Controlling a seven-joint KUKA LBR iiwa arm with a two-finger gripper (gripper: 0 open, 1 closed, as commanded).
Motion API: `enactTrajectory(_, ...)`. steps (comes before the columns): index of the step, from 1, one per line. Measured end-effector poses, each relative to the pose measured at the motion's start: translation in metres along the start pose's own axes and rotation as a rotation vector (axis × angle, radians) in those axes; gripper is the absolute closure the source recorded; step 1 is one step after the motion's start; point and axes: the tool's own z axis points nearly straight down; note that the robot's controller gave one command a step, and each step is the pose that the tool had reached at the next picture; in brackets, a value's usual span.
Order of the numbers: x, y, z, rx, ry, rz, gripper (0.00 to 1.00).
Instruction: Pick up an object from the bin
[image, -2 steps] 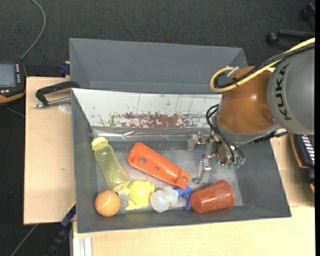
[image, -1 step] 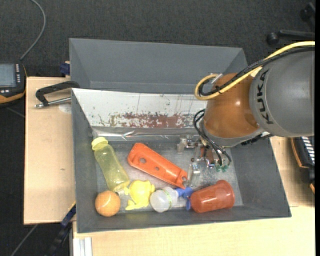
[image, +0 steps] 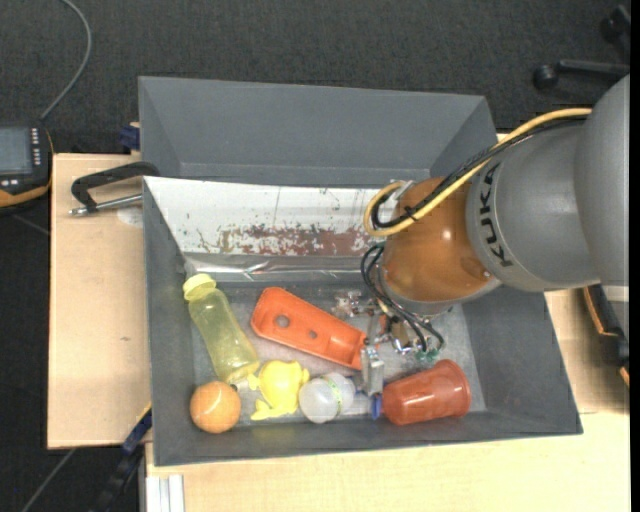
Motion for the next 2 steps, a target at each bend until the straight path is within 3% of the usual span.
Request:
enactTrajectory(1,0.0043,0.0192,0.0029,-0.001,-0.002,-0.097,1.0)
enactTrajectory(2,0.0044,0.0192,0.0029,-0.001,-0.002,-0.097,1.0)
